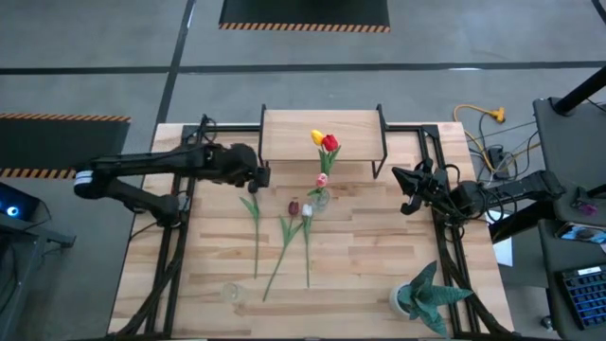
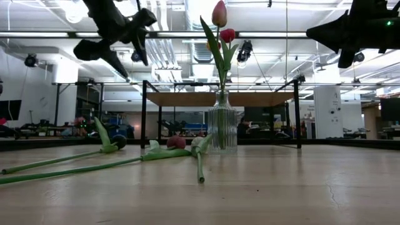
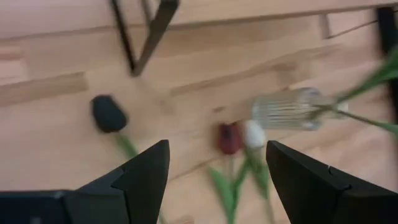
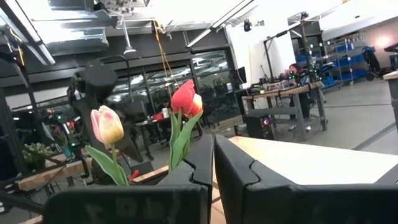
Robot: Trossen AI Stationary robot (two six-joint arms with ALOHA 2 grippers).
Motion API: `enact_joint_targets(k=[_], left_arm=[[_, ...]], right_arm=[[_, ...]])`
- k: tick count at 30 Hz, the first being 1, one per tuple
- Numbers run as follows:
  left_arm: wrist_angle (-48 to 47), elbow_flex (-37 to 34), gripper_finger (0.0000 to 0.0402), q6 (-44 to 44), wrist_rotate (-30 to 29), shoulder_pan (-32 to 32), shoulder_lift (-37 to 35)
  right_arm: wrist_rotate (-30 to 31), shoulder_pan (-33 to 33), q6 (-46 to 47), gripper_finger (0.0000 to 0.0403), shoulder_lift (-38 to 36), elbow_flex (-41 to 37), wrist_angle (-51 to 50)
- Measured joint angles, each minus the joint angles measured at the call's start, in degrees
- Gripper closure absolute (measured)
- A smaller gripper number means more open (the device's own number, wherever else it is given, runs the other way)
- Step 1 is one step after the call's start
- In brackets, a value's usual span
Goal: Pick and place flowers into a vace then onto a shelf
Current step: Put the black tulip into the bottom transparent vase
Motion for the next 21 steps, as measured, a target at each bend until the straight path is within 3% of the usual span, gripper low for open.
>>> enact_joint_targets(k=[5, 11, 15, 21], left_arm=[[-9.67, 4.74, 0.0153, -4.48, -0.97, -0.82, 2.59], [-10.38, 6.24, 0.0153, -8.68, 2.48, -4.46, 5.07], [-10.39, 4.59, 0.0153, -10.94, 3.81, -8.09, 6.21], [-8.63, -0.81, 0.0153, -20.96, 3.83, -11.15, 9.01]], right_arm=[[0.02, 0.00, -1.85, 0.0394, 0.02, 0.00, -0.04], [0.02, 0.00, -4.53, 0.0394, 0.02, 0.00, -0.02], [0.04, 0.00, -4.55, 0.0394, 0.02, 0.00, -0.03], [0.09, -0.02, -4.59, 0.0394, 0.02, 0.00, -0.04]])
